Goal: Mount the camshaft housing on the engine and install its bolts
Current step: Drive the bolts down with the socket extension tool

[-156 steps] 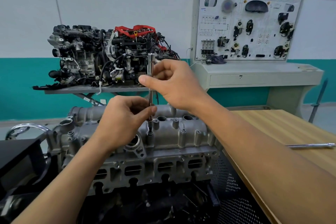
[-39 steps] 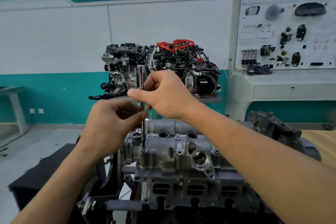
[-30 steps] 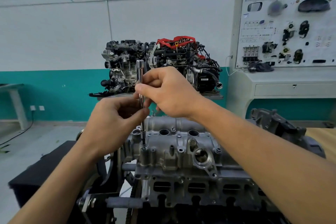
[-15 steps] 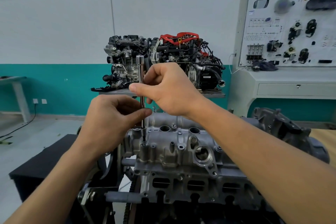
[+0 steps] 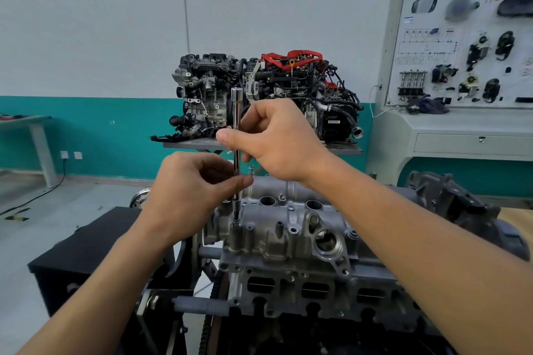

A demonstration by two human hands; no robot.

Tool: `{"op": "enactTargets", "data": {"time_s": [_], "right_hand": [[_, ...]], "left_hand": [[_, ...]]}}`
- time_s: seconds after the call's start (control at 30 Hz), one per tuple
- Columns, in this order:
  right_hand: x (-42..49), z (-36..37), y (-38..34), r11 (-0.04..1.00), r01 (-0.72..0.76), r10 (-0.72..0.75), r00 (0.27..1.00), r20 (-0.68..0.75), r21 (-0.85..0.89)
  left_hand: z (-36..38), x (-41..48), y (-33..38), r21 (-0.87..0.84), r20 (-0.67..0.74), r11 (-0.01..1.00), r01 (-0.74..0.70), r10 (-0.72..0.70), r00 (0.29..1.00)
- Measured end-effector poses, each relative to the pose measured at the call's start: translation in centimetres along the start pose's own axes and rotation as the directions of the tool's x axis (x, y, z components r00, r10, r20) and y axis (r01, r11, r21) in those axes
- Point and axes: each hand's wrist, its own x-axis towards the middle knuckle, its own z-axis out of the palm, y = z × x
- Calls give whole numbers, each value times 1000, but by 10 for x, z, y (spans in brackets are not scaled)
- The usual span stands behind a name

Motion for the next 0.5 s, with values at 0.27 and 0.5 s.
{"op": "enactTargets", "data": {"time_s": [0.27,0.5], "right_hand": [[1,-9,-7,992,-34,6,974,225,121],[7,-10,-2,1000,-4,1,990,139,22]], "left_hand": [[-8,3,-3,37,232,998,-46,36,972],[-2,2,-1,-28,31,999,24,-23,999]]}}
